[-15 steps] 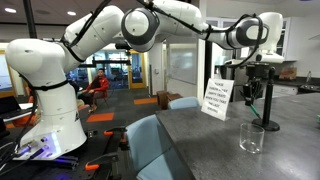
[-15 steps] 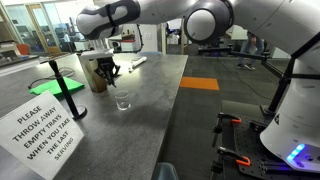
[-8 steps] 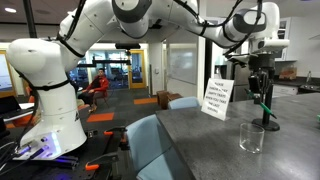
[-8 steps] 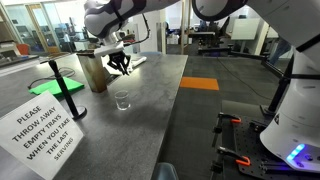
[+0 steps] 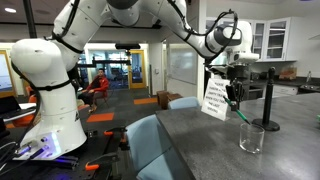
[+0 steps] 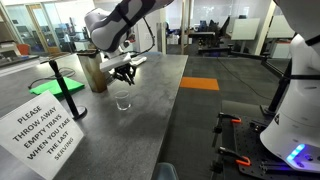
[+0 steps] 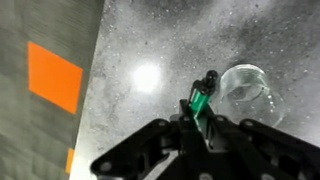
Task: Take the green pen out of the glass
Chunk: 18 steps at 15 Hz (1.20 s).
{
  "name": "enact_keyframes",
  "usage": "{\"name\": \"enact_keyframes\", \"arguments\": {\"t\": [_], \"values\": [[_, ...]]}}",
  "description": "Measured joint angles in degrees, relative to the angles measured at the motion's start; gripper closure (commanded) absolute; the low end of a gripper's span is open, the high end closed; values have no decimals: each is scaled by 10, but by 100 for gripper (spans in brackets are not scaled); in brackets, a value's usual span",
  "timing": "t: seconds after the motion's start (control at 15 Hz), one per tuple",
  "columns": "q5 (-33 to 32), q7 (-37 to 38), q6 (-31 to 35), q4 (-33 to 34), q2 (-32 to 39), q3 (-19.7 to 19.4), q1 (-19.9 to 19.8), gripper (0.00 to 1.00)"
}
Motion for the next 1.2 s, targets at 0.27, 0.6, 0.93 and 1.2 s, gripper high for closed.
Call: {"name": "enact_keyframes", "arguments": {"t": [0.27, 0.6, 0.93, 1.2], "values": [[-39, 27, 52, -141, -80, 1, 11, 97], [-103, 135, 210, -340, -124, 4, 33, 97], [-205, 312, 312, -392, -99, -20, 73, 97], [-235, 361, 313, -361, -82, -29, 84, 97]]}}
